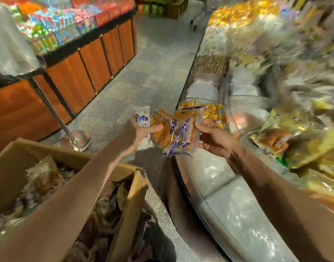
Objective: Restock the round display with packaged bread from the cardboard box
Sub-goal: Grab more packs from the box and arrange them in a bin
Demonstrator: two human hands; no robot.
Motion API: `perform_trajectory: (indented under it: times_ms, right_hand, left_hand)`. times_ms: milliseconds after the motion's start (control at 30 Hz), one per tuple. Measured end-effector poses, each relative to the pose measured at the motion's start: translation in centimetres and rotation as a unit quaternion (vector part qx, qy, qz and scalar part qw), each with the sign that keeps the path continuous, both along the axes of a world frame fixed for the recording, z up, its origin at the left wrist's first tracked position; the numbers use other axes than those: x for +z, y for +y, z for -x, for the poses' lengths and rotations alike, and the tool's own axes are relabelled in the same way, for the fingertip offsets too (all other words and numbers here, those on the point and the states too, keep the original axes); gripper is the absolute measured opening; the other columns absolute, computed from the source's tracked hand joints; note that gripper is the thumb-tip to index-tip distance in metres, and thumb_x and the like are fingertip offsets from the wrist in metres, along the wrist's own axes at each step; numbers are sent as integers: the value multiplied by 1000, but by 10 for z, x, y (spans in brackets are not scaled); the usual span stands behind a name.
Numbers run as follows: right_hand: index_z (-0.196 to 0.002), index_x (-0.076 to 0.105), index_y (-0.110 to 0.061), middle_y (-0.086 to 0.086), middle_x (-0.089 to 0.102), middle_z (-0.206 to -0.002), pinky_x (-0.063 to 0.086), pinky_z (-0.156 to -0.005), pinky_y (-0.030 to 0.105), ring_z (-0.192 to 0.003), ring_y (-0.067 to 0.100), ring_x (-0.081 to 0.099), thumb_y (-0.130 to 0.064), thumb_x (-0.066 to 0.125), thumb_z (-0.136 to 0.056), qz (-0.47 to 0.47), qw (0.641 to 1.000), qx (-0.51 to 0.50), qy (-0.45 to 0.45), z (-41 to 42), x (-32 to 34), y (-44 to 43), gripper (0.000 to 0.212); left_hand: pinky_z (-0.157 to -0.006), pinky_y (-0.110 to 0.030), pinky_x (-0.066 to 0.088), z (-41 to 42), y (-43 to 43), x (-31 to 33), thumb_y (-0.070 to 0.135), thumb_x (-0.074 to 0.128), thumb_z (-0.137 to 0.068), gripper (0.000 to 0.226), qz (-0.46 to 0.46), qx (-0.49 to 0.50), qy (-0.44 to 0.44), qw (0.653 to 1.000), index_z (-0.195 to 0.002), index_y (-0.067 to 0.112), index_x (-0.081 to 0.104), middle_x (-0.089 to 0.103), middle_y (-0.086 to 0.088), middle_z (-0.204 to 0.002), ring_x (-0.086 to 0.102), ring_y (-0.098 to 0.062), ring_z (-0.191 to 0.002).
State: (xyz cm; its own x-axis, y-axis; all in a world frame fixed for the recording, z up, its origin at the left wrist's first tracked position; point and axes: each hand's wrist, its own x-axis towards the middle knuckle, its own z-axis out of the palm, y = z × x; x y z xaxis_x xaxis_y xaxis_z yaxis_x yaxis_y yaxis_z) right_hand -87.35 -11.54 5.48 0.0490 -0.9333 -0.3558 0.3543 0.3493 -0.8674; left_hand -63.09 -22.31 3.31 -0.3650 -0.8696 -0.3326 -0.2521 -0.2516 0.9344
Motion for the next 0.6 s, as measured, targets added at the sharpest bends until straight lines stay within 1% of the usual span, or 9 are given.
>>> perform_trajectory:
  times_ms: [100, 200, 267, 300, 367, 400, 467, 533, 600]
  right_hand:
    - [-101, 72, -18, 3, 75, -96, 61, -77, 32, -83, 15, 72, -19, 58, -89, 20, 996, -86, 1, 54, 22, 72, 19]
    - [-112, 68, -9, 15, 69, -112, 53, -90, 40, -95, 27, 64, -28, 71, -81, 14, 988, -153, 0, 90, 28, 150, 37]
    - [-114, 67, -6, 17, 70, -112, 58, -77, 37, -87, 25, 69, -30, 69, -83, 9, 984, -175, -12, 106, 27, 202, 39]
    - [-118, 65, -4, 19, 70, -111, 59, -63, 32, -78, 21, 73, -27, 62, -91, 7, 982, -188, -11, 113, 24, 226, 36]
    - [-126, 59, 3, 23, 66, -120, 56, -49, 23, -64, 13, 73, -21, 52, -100, 8, 973, -230, -10, 125, 17, 271, 36]
    - [-127, 59, 3, 22, 64, -125, 57, -51, 23, -65, 13, 73, -22, 54, -99, 8, 969, -249, -2, 130, 12, 290, 37]
    - [-127, 62, -1, 21, 67, -124, 60, -65, 28, -80, 18, 73, -25, 66, -90, -1, 964, -265, 28, 143, 1, 321, 44]
    - [-124, 63, -3, 15, 73, -111, 60, -71, 31, -89, 22, 73, -15, 73, -85, -22, 963, -264, 48, 156, -10, 347, 41]
    - [-119, 64, -4, 16, 73, -111, 58, -85, 42, -99, 30, 71, -3, 73, -84, -36, 959, -276, 59, 172, -21, 368, 36]
  left_hand:
    - [-108, -43, 40, 62, 44, 37, 55, 96, -45, 106, 36, -36, -25, 998, -129, 9, 50, 64, -3, -124, 59, -19, -113]
    - [-103, -47, 49, 124, 92, 45, 57, 98, -31, 117, 72, -98, -8, 993, -131, 14, 54, 70, -1, -120, 65, -20, -113]
    - [-98, -46, 53, 166, 117, 26, 52, 101, -32, 114, 76, -147, 4, 986, -131, 19, 55, 72, 2, -116, 68, -17, -109]
    - [-97, -46, 54, 183, 143, 32, 52, 101, -32, 110, 80, -170, -3, 982, -128, 21, 56, 73, 2, -114, 69, -17, -107]
    - [-93, -43, 55, 220, 186, 30, 48, 100, -32, 102, 88, -205, -7, 975, -121, 22, 58, 75, 3, -108, 70, -16, -103]
    - [-94, -41, 55, 236, 206, 31, 45, 101, -33, 100, 86, -224, -11, 971, -120, 22, 58, 75, 3, -107, 70, -15, -103]
    - [-95, -40, 55, 264, 242, 30, 39, 100, -39, 95, 83, -272, -29, 958, -122, 20, 59, 74, 4, -108, 70, -14, -102]
    - [-94, -42, 55, 289, 268, 25, 36, 100, -40, 91, 68, -317, -41, 945, -120, 18, 61, 76, 4, -104, 71, -15, -100]
    - [-91, -39, 56, 310, 285, 22, 34, 98, -40, 90, 54, -344, -56, 936, -120, 17, 59, 76, 3, -103, 71, -15, -99]
